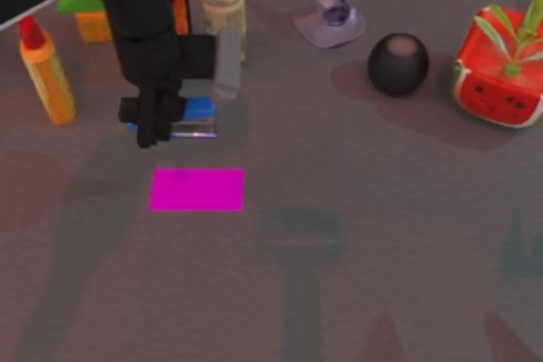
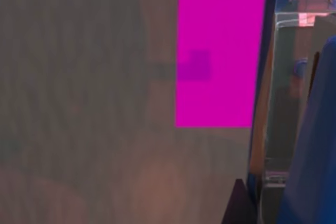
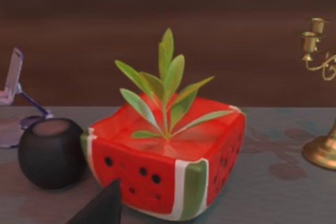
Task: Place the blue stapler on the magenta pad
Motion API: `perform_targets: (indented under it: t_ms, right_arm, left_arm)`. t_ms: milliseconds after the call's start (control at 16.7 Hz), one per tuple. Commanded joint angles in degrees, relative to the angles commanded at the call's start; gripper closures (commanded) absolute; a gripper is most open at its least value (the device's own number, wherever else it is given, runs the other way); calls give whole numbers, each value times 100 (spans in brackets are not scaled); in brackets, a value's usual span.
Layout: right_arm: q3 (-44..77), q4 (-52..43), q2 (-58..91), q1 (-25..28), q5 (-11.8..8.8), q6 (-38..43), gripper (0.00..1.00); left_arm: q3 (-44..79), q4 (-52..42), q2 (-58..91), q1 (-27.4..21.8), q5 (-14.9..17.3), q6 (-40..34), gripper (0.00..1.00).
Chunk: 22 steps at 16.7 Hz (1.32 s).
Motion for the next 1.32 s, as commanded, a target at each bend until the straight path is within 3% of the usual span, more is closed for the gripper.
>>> perform_targets:
  t_ms: [180,600,960,1320]
  right_arm:
    - [0,0,0,0,0,0,0]
    - [0,0,0,0,0,0,0]
    - [0,0,0,0,0,0,0]
    - [0,0,0,0,0,0,0]
  left_arm:
    - [-174,229,50,-20,3,-3,100]
    - [-1315,1811,491,-81,9,-71,100]
    - [-1463,1989,549,-93,6,-75,100]
    - [-1463,1989,549,-93,6,-75,55]
